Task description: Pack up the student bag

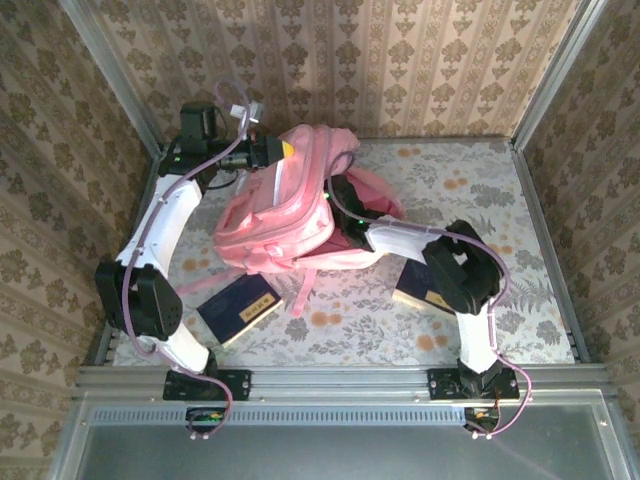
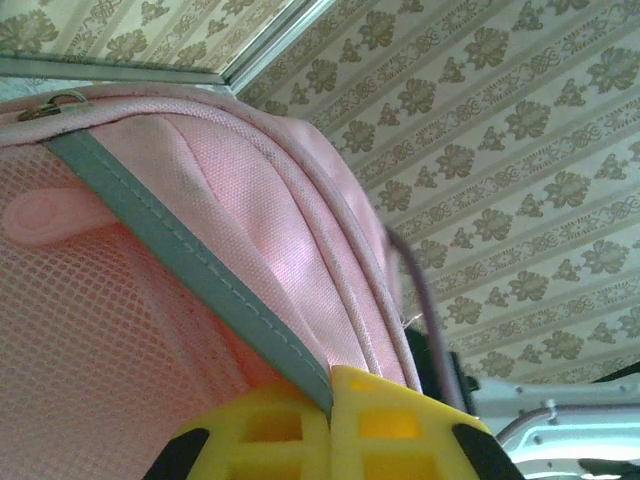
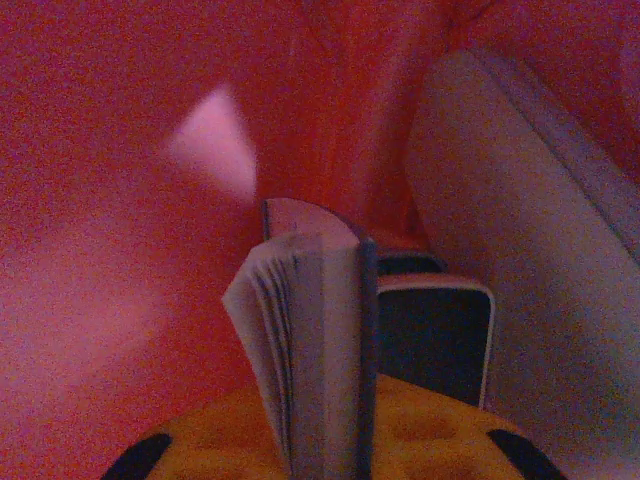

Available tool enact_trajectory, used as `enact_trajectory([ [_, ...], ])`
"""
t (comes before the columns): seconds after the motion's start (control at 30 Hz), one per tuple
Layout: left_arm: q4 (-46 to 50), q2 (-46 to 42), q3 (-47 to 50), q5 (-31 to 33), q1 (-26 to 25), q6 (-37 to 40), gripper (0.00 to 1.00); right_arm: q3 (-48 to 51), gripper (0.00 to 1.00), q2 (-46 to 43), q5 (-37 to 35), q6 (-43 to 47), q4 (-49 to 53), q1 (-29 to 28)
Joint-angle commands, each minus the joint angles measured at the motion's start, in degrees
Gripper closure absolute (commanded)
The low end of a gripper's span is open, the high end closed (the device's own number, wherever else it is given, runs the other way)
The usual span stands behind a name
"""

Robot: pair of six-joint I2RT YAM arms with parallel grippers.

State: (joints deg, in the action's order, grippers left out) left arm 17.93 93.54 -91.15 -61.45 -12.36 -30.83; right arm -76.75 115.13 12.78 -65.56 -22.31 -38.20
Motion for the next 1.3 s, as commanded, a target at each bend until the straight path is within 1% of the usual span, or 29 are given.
enact_trajectory([
  [0.0, -12.9, -0.9, -1.9, -5.0, 1.9, -3.7, 1.0, -4.2, 0.39, 3.7, 1.4, -0.4, -4.5, -1.2],
  [0.03, -14.3, -0.8, -1.1, -4.9, 2.5, -5.1, 1.0, -3.8, 0.32, 3.1, 2.5, 0.5, -5.4, -0.9],
  [0.13, -16.1, -1.1, 1.0, -4.0, 4.2, -6.8, 1.0, -0.1, 0.16, -1.5, 2.9, 4.6, -7.2, -0.6],
  [0.17, -16.0, -1.2, 1.4, -3.5, 4.5, -6.9, 1.0, 1.0, 0.12, -3.5, 2.8, 6.8, -6.7, -0.6],
  [0.3, -15.7, -1.2, 2.4, -2.5, 5.3, -6.4, 1.0, 4.0, 0.07, -9.8, 2.1, 12.6, -2.1, -0.3],
  [0.47, -15.0, -1.8, 4.1, -0.1, 7.0, -6.3, 1.0, 10.3, 0.05, -15.9, 0.8, 13.0, -1.0, 1.6],
  [0.53, -15.0, -2.2, 4.7, 0.7, 7.7, -6.1, 1.0, 11.7, 0.06, -18.3, -0.2, 13.2, 1.4, 2.4],
  [0.6, -14.2, -2.4, 5.0, 1.4, 8.3, -5.4, 1.0, 13.5, 0.06, -20.6, -0.2, 14.5, 1.8, 3.2],
  [0.73, -11.4, -2.3, 5.6, 4.8, 9.2, -3.7, 1.0, 16.4, 0.06, -26.5, -3.3, 17.7, 6.0, 5.2],
  [0.9, -11.0, -0.8, 6.3, 9.2, 12.0, -5.0, 1.0, 21.0, 0.06, -34.9, -5.8, 21.2, 6.9, 6.6],
  [1.03, -9.6, 1.6, 4.4, 11.1, 12.4, -4.2, 1.0, 23.5, 0.06, -40.7, -7.4, 22.9, 8.1, 6.8],
  [1.17, -8.8, 3.3, 3.1, 14.1, 12.4, -3.6, 1.0, 24.8, 0.06, -43.7, -8.4, 23.4, 12.1, 7.5],
  [1.27, -5.6, 6.0, 0.0, 16.9, 12.4, -1.9, 1.0, 26.2, 0.07, -45.6, -8.5, 24.6, 13.6, 7.7],
])
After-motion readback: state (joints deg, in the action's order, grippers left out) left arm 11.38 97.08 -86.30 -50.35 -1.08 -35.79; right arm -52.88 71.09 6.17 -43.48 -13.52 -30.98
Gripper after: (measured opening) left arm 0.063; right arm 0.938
